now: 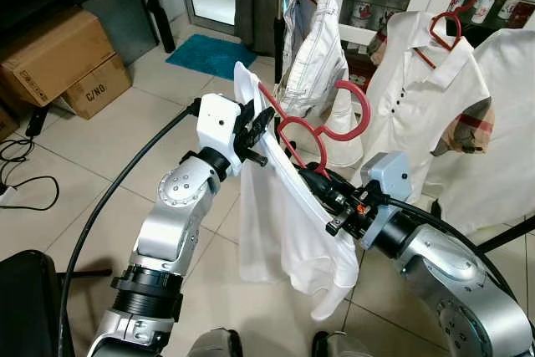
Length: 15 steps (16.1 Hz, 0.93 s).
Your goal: Hang hanger
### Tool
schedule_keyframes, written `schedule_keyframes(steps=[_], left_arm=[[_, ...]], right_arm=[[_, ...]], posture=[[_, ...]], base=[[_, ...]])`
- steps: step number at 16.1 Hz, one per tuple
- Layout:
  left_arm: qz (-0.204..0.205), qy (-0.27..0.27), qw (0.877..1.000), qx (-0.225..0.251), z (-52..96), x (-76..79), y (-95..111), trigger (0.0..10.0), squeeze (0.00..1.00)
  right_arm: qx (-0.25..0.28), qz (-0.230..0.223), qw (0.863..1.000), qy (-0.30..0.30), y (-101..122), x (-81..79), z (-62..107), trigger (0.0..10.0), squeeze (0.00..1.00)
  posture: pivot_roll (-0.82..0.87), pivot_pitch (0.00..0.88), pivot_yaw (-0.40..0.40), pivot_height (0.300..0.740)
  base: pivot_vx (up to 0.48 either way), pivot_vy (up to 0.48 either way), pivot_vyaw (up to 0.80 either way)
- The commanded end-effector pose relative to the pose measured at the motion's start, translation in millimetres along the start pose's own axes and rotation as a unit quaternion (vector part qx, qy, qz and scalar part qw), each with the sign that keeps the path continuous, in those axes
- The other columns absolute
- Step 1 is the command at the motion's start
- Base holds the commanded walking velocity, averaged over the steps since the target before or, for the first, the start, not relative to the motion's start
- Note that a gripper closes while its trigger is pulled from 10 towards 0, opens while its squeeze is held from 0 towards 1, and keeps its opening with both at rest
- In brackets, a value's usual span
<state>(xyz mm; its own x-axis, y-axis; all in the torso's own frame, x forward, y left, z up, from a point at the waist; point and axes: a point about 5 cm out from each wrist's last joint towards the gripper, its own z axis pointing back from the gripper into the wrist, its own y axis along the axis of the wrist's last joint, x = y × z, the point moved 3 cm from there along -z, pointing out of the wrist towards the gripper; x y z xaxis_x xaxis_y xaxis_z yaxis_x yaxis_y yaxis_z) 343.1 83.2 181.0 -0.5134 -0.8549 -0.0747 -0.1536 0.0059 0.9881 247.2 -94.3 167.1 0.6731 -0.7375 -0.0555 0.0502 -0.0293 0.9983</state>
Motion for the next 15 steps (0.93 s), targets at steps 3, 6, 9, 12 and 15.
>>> schedule_keyframes(steps=[3, 6, 9, 12, 15], left_arm=[[0.008, -0.006, 1.000, -0.006, 0.6, -0.3, -3.8, 0.0, 0.00], [0.010, -0.006, 1.000, -0.008, 1.9, -1.0, -4.2, 0.0, 0.00], [0.007, -0.014, 1.000, -0.011, 6.3, -2.5, -1.8, 0.0, 0.00], [-0.021, -0.028, 0.999, -0.038, 11.1, -2.1, -4.6, 0.0, 0.00], [-0.072, -0.058, 0.993, -0.076, 19.1, 1.3, -11.6, 0.0, 0.00]], right_arm=[[0.031, 0.002, 0.999, 0.009, 11.5, -5.0, 1.8, 0.0, 0.00], [0.031, 0.002, 1.000, 0.005, 11.2, -4.5, 1.9, 0.0, 0.00], [-0.008, 0.039, 0.998, -0.038, 4.7, 9.2, -0.4, 0.0, 0.00], [-0.076, 0.083, 0.988, -0.105, -8.1, 34.4, -0.9, 0.0, 0.00], [-0.115, 0.117, 0.979, -0.124, -13.8, 45.6, 1.5, 0.0, 0.00]], posture=[[-0.08, 0.094, 0.051, 0.740], [-0.08, 0.096, 0.051, 0.740], [-0.08, 0.099, 0.049, 0.740], [-0.07, 0.108, 0.043, 0.740], [-0.07, 0.115, 0.040, 0.740]], base=[[0.000, 0.000, 0.00], [0.000, 0.000, 0.00], [0.000, 0.000, 0.00], [0.000, 0.000, 0.00], [0.000, 0.000, 0.00]])
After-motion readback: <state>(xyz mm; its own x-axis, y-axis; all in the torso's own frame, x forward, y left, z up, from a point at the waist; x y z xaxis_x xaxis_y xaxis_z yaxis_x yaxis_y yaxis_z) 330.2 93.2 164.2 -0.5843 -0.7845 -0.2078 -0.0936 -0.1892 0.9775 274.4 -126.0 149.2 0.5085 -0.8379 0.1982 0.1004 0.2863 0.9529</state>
